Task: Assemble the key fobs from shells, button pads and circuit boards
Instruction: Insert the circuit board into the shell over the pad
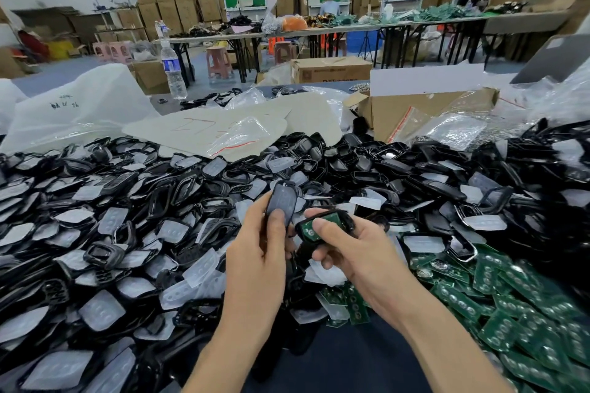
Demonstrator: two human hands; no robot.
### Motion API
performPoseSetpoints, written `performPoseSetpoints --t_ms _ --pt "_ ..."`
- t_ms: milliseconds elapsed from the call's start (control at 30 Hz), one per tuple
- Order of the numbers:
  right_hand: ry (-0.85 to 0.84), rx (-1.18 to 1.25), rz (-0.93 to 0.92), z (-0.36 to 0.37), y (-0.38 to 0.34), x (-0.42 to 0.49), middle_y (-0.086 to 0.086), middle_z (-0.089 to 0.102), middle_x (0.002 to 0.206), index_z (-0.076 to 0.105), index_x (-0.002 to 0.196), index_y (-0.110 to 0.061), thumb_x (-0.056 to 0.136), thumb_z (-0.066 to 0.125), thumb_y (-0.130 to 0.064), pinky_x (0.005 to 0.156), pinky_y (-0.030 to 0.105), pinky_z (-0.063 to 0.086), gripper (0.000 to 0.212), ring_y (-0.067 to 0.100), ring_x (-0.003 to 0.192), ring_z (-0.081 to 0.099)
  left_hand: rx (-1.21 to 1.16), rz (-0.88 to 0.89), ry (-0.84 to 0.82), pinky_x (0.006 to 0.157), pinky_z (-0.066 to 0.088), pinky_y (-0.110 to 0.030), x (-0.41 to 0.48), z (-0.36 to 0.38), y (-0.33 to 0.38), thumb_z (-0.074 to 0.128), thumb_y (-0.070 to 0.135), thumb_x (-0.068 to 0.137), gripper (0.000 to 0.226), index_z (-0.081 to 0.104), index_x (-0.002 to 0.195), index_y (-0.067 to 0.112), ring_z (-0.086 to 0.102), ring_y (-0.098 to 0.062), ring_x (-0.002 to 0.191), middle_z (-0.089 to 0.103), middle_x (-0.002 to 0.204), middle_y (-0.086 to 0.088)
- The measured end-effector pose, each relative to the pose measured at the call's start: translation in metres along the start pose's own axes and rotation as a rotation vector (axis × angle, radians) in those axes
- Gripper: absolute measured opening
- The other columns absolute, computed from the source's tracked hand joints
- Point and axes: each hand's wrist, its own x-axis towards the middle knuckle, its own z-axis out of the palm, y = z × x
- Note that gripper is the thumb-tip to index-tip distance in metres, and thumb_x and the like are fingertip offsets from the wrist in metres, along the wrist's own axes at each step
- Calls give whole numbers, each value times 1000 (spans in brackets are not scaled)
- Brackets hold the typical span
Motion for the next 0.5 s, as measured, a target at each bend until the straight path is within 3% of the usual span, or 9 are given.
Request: performPoseSetpoints --t_ms 100,233,333,433,500 --pt "9 -134 -38 0 2 -1 -4 68 73 79 102 -23 88 74 -24 55 18 47 15 8 60 60 125 59 -8 63 52 -23 -2 1 -4 42 47 102 30 55 129 41 67 -12 72 70 87 16" --pt "48 -180 -63 1 5 -1 -10 65 70 79 100 -25 93 73 -20 56 15 46 11 5 59 56 152 80 -37 68 52 -14 -4 3 -4 40 55 98 35 52 131 48 69 -1 77 69 97 28" --pt "77 -155 -51 1 6 -1 -9 65 71 79 96 -23 92 74 -24 55 16 46 7 6 57 55 163 81 -68 66 56 -27 -4 3 -5 41 54 97 35 51 130 48 70 -7 74 71 88 18" --pt "82 -108 -27 4 6 0 -1 68 74 77 92 -17 88 75 -34 53 20 48 17 12 57 58 187 98 -72 66 51 -15 -5 4 -5 41 55 96 41 54 133 42 68 0 78 69 86 23" --pt "77 -105 -5 5 5 -1 1 72 77 76 94 -20 94 70 -31 50 22 48 12 16 59 63 234 120 -55 66 48 -13 -5 3 -5 38 57 96 40 52 131 45 66 2 76 66 78 24"
